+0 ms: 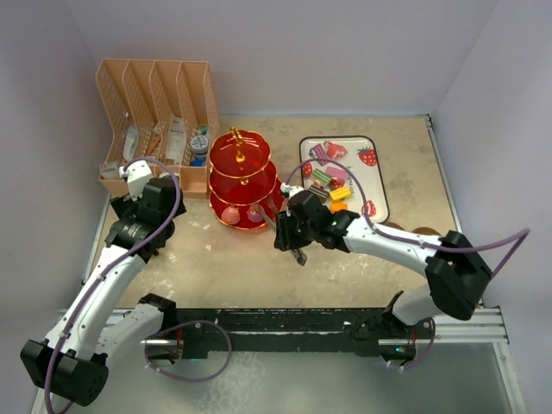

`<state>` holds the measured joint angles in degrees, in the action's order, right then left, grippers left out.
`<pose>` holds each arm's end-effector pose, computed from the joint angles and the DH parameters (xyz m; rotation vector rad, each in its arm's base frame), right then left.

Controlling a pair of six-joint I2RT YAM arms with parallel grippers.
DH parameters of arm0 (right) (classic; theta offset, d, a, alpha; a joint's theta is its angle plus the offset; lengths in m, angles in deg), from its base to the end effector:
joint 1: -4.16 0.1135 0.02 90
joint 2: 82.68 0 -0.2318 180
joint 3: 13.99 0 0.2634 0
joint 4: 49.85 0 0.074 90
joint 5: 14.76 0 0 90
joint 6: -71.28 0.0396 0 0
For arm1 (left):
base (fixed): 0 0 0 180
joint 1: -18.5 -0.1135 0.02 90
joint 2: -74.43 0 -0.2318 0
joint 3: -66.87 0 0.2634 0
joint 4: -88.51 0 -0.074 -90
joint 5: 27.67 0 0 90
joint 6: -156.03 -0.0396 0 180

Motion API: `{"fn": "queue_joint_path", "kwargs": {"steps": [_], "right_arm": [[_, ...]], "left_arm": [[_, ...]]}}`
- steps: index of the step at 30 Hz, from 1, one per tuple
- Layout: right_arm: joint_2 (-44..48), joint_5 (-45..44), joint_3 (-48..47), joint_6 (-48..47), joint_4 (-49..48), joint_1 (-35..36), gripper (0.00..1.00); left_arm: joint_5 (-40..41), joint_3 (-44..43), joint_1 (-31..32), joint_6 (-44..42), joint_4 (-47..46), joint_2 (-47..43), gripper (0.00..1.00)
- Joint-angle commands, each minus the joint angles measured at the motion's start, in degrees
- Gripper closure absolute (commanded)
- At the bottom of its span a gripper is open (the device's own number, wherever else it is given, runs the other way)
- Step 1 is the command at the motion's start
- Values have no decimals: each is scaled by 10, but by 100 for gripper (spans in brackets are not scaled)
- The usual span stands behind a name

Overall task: Serve the afternoon tea
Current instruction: Place the desert on the desert table, then adjust the desert table at the center of the board.

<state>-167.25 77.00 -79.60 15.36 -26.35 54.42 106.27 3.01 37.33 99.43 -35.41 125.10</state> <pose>0.2107 0.2553 0.1820 -0.3600 2.4155 0.7499 0.2026 -0.0400 0.2831 -0.6238 2.0077 0.3527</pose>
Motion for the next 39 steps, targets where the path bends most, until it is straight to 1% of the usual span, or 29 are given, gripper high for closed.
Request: {"fn": "queue_joint_path", "kwargs": {"steps": [1, 5, 7, 10, 15, 17, 20, 23, 26, 31, 33, 39], "right_arm": [[66, -31, 1, 8, 2, 3, 56], [103, -36, 41, 16, 15, 3, 57], [128, -42, 55, 22, 21, 3, 57], [157, -59, 70, 29, 36, 3, 57], [203, -84, 76, 44, 90, 3, 58], [227, -117, 79, 47, 110, 2, 58], [255, -174, 69, 49, 132, 0, 59], [257, -190, 40, 35, 144, -6, 60], [238, -182, 14, 10, 133, -26, 60], [198, -116, -24, -45, 89, -107, 61], [179, -85, -40, -70, 67, -128, 61], [81, -35, -112, -123, 59, -132, 61]], "left_arm": [[-11, -1, 1, -6, -20, -5, 1], [-54, 2, 2, -31, -46, -2, 1], [-77, -9, 1, -35, -43, 4, 2], [-116, -14, 1, 0, -42, -4, 2], [-230, -11, 1, 59, -72, -13, 3], [-278, -16, 1, 71, -83, -4, 4], [-324, -25, 1, 85, -84, 21, 5], [-331, -25, 1, 92, -80, 37, 7], [-323, -14, 1, 95, -89, 36, 7], [-323, 0, 1, 108, -103, 54, 7], [-328, 11, 1, 115, -120, 64, 7], [-314, 17, 2, 129, -155, 100, 11]]}}
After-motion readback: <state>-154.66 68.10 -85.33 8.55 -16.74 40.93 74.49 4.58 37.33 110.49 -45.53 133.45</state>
